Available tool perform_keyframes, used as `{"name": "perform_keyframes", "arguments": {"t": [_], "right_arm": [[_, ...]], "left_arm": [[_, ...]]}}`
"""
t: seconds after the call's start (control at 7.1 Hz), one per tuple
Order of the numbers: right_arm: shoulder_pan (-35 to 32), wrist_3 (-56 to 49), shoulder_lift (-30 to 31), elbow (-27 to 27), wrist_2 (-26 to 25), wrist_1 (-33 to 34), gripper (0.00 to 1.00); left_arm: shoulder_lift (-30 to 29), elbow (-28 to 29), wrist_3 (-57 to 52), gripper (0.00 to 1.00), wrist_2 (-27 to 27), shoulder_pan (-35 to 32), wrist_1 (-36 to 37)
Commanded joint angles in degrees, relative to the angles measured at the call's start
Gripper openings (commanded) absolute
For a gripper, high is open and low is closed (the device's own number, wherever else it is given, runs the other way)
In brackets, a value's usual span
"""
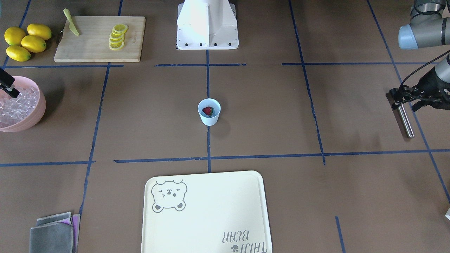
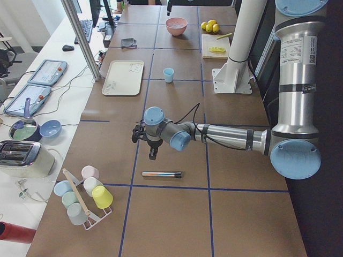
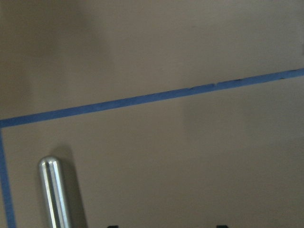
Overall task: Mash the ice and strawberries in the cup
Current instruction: 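Withdraw the left arm toward its side while the right arm retracts, then grasp the metal rod pestle with the left gripper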
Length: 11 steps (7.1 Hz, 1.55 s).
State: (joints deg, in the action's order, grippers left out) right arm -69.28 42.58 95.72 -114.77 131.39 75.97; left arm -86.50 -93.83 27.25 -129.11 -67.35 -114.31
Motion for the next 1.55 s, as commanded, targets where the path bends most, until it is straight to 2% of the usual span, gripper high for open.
{"name": "perform_keyframes", "arguments": {"t": [0.0,0.14,0.42,0.7,1.13,1.27,1.41], "right_arm": [[-0.2,-1.0,0.5,-0.3,-0.1,0.1,1.00],[-0.2,-1.0,0.6,-0.4,-0.1,0.1,1.00],[-0.2,-1.0,0.4,-0.2,-0.2,0.1,1.00],[-0.2,-1.0,0.4,-0.4,-0.2,0.1,1.00],[-0.2,-1.0,0.4,-0.3,-0.2,0.1,1.00],[-0.2,-1.0,0.3,-0.2,-0.2,0.1,1.00],[-0.2,-1.0,0.3,-0.1,-0.2,0.1,1.00]], "left_arm": [[-0.6,4.4,1.9,0.78,4.7,-0.2,0.0],[-0.9,5.7,3.7,0.78,4.7,0.0,-1.1],[-1.6,12.5,12.2,0.78,4.8,0.1,-12.8],[-2.4,13.8,12.6,0.78,4.5,0.2,-13.8],[-3.9,15.6,11.9,0.78,4.7,3.7,-14.1],[-3.6,15.9,11.8,0.75,4.6,3.7,-14.2],[-3.3,15.9,11.8,0.57,4.6,3.7,-14.3]]}}
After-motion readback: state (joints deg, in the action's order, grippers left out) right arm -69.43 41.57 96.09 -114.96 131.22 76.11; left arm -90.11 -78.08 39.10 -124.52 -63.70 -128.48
